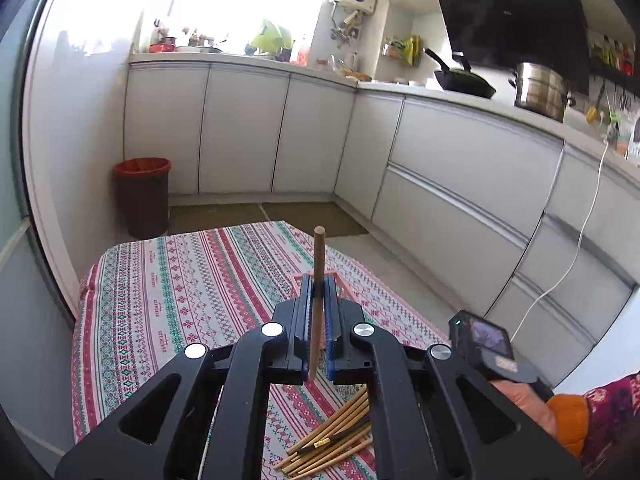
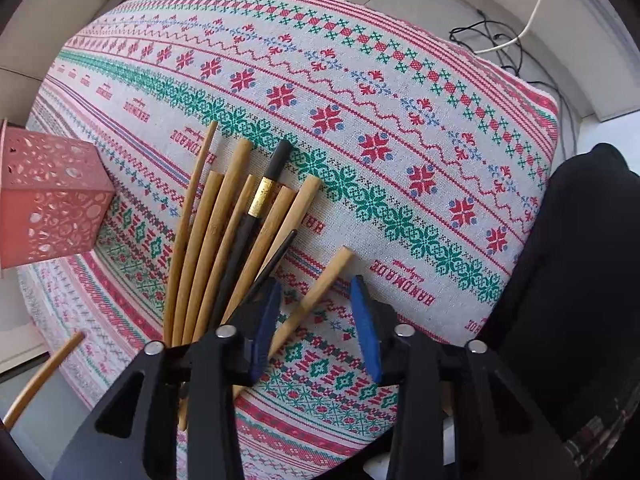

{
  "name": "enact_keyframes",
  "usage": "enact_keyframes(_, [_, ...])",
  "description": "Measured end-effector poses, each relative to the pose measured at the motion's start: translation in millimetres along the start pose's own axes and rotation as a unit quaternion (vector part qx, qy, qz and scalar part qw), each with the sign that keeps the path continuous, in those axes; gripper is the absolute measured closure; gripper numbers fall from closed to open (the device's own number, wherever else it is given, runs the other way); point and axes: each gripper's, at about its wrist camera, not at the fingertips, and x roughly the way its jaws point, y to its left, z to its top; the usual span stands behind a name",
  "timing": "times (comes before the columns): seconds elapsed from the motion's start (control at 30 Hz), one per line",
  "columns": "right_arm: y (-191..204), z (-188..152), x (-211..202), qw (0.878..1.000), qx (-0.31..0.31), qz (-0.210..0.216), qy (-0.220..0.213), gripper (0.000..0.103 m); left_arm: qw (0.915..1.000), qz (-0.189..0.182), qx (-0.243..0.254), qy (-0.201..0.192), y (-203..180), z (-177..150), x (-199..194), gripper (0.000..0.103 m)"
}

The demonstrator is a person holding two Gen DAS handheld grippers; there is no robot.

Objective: Organize utensils

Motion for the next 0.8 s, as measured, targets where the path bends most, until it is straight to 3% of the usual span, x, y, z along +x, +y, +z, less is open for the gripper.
enact_keyframes(0.03, [4.9,-2.5,-0.9,1.0,-0.003,-0.009,-0.005,0.081,1.0,0.0,-0.004,-0.004,1.4,0.6,-4.3,0.098])
enact_keyframes(0.2, [20.3,-10.5,-6.9,0.999,-0.025,-0.01,-0.032,0.095,0.9995,0.008,-0.028,-0.008,15.2,3.5,-7.8,0.098])
enact_keyframes(0.4, [12.6,-12.6,-20.9,0.997,-0.043,0.046,-0.033,0.096,0.9991,0.002,-0.038,-0.017,11.8,9.1,-19.7,0.098])
enact_keyframes(0.63, [-5.0,-28.6,-83.9,0.984,-0.114,0.097,-0.093,0.096,0.9991,0.008,-0.034,-0.022,-4.2,17.1,-27.5,0.098])
enact_keyframes(0.8, [-27.3,-34.0,-157.3,0.965,-0.138,0.161,-0.155,0.096,0.9989,0.011,-0.039,-0.024,-16.5,31.2,-33.5,0.098])
